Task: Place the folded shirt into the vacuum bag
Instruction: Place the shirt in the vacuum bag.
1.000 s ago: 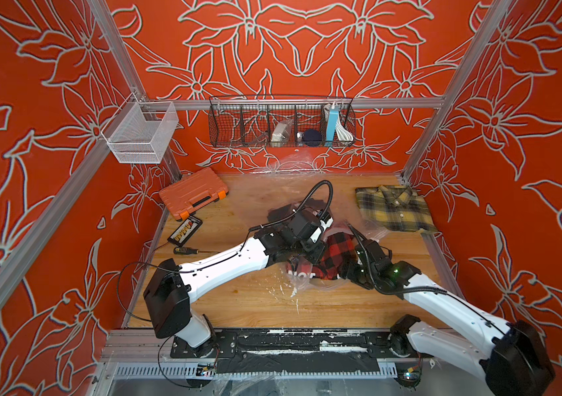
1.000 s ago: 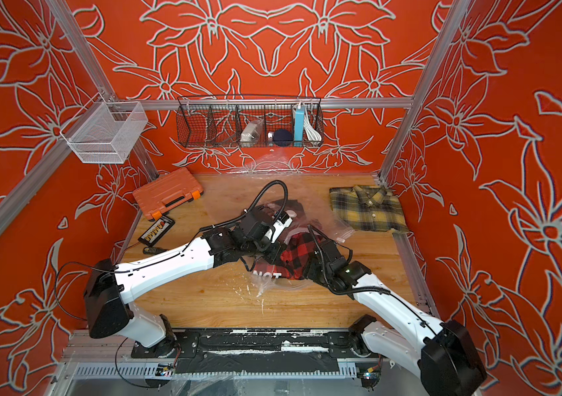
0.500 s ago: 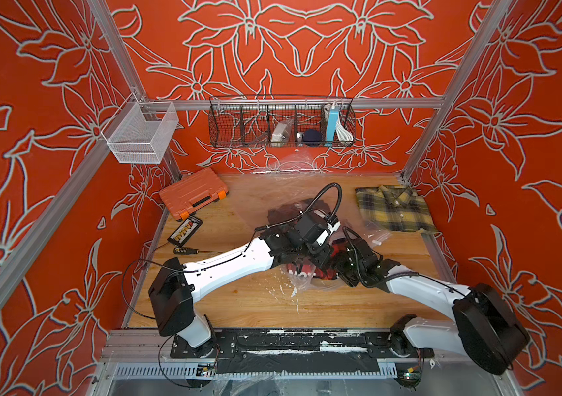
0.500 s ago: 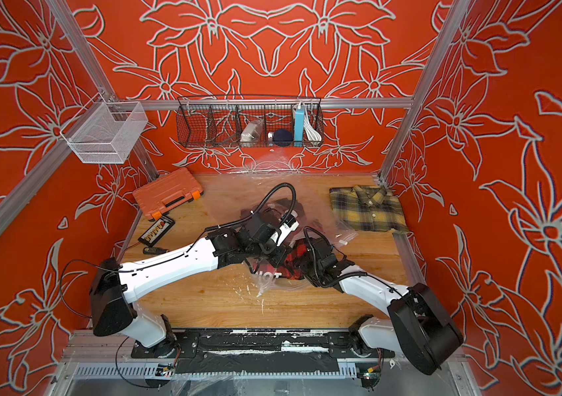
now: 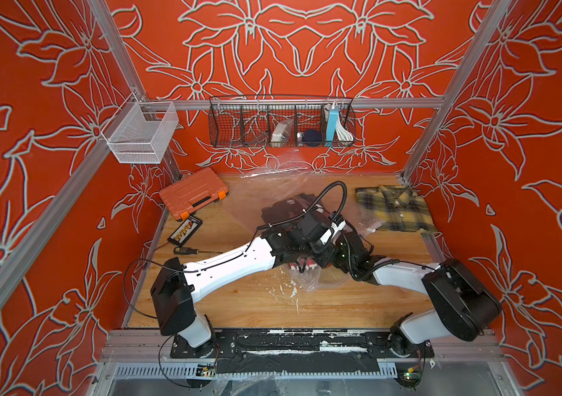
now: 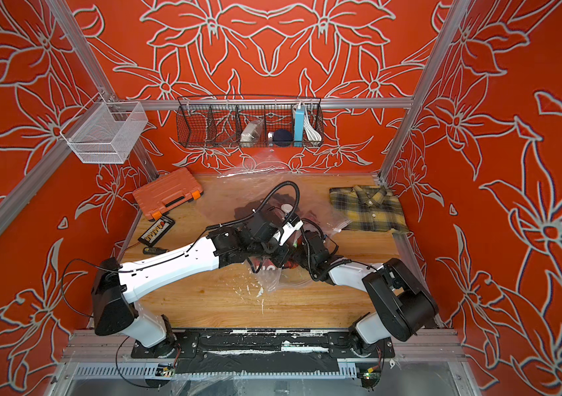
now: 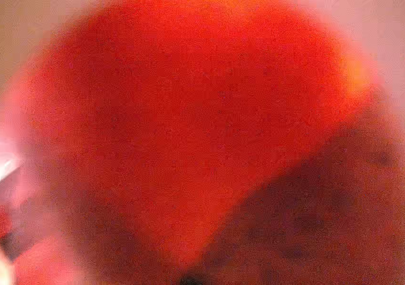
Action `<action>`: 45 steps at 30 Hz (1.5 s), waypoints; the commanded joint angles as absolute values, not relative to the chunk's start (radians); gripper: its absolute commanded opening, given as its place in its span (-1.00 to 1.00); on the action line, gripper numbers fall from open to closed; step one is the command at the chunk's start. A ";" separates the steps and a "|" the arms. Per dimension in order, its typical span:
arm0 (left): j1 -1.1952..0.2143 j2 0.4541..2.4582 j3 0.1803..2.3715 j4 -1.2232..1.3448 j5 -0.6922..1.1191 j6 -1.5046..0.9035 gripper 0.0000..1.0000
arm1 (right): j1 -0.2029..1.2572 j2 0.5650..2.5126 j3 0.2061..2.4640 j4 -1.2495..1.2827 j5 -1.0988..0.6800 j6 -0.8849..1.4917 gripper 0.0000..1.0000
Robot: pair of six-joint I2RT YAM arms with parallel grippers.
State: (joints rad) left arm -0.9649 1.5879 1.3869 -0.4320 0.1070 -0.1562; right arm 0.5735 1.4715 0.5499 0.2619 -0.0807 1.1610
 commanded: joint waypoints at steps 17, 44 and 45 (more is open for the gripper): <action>-0.980 1.608 1.425 -0.420 0.158 -0.144 -1.00 | 0.483 1.768 0.735 0.624 -0.201 0.944 -1.00; -1.000 1.625 1.411 -0.381 0.187 -0.172 -1.00 | 0.514 1.654 0.591 0.413 -0.272 1.252 0.12; -1.005 1.628 1.414 -0.386 0.186 -0.170 -1.00 | 0.511 1.673 0.603 0.423 -0.266 1.250 0.06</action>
State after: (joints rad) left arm -0.9756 1.6154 1.4052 -0.4156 0.1356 -0.1650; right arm 0.5102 1.6142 0.5938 0.3790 -0.2966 1.1988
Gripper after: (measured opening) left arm 0.047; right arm 0.546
